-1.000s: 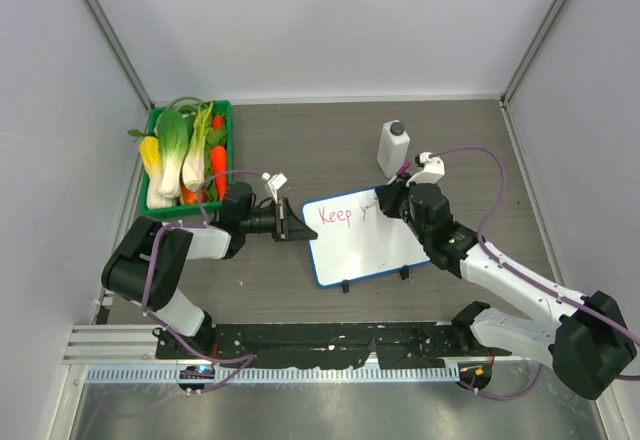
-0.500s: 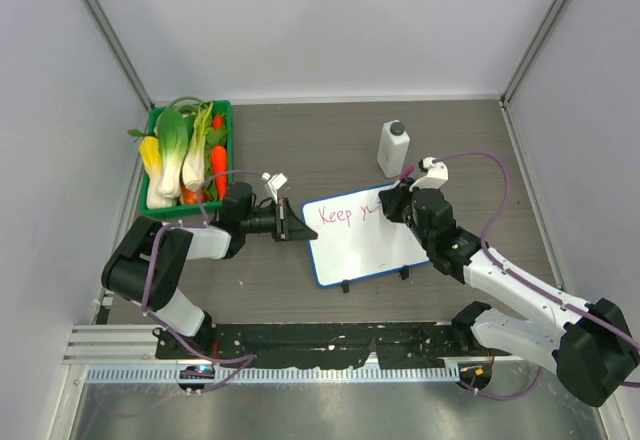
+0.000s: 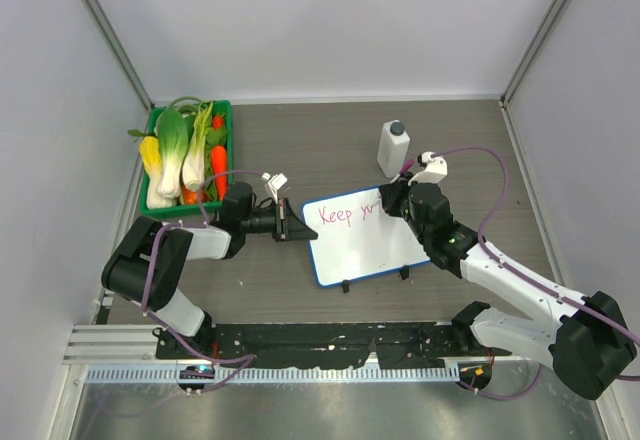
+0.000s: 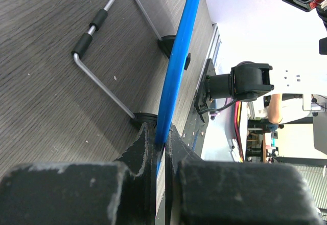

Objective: Write a sentence on the whiteboard
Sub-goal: Write on the whiteboard with the whiteboard.

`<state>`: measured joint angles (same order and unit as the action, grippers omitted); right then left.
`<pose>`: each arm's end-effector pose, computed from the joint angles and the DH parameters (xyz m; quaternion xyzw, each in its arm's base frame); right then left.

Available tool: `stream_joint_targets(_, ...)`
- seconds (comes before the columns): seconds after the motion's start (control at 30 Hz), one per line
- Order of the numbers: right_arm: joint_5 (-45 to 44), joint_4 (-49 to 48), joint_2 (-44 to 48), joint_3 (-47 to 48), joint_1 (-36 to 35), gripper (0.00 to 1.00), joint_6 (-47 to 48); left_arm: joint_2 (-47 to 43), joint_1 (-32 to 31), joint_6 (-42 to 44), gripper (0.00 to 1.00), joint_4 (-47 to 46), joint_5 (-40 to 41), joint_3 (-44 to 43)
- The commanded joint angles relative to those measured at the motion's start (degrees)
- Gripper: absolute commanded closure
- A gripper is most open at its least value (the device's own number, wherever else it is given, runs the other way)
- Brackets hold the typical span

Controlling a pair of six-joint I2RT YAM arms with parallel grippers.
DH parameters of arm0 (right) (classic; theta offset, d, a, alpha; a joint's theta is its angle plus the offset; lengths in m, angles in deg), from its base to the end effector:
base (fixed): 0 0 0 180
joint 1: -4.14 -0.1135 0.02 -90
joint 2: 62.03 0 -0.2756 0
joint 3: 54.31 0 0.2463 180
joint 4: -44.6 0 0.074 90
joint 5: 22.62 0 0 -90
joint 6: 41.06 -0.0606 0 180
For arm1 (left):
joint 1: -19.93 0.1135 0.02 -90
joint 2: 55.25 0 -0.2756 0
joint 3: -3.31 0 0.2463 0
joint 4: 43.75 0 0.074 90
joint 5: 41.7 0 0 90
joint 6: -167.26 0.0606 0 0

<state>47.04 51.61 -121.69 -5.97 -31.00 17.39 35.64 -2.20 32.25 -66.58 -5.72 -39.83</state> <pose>0.2137 0.1246 0.2619 0.0783 0.8008 0.1972 0.5601 0.2495 -0.1544 0.1606 0.0905 0.7846 -0.5840 0.1876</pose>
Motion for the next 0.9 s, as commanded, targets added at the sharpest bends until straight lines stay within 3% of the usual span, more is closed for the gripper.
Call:
stream_joint_targets(0.0, -2.1, -0.6, -1.0, 1.9, 0.2, 0.99, 1.1, 0.2, -1.2, 1.6, 1.0, 4.3, 2.0, -0.1)
stream_joint_targets(0.87, 1.8, -2.2, 2.2, 1.8, 0.2, 0.98, -0.5, 0.3, -1.2, 1.6, 1.0, 4.3, 1.9, -0.2)
